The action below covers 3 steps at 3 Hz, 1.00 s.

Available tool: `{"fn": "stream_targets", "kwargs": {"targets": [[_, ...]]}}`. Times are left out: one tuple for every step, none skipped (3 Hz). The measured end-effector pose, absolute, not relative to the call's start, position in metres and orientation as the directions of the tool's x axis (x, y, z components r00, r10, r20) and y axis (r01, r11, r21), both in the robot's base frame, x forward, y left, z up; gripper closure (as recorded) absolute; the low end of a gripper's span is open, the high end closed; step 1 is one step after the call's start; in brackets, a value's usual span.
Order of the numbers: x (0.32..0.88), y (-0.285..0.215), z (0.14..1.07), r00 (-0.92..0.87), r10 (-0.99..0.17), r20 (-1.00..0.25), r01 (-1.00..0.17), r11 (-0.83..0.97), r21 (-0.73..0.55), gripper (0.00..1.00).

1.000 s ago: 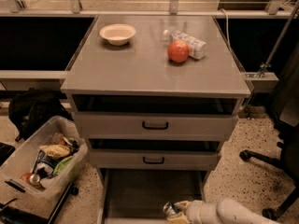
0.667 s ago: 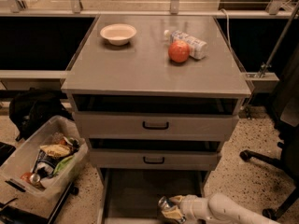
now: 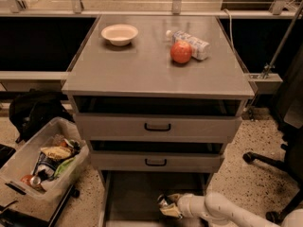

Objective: Place redbull can into bottom drawer

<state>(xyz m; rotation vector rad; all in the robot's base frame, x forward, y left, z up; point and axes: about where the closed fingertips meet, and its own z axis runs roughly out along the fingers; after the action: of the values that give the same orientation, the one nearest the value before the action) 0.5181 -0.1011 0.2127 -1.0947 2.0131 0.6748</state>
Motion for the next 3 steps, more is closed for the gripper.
{"fn": "stream_targets", "kwargs": {"targets": [[0.516,-0.104,0.193,-0.396,-0.479,-0.784,-0.854,0.506,0.122,1.00],[0.516,-0.110,0.165,-0.443,-0.461,-0.769,-0.836,0.522,0.169,1.00],[0.518,-0.112,0.164,-0.444,-0.459,-0.770,-0.834,0.527,0.167,0.81]]}}
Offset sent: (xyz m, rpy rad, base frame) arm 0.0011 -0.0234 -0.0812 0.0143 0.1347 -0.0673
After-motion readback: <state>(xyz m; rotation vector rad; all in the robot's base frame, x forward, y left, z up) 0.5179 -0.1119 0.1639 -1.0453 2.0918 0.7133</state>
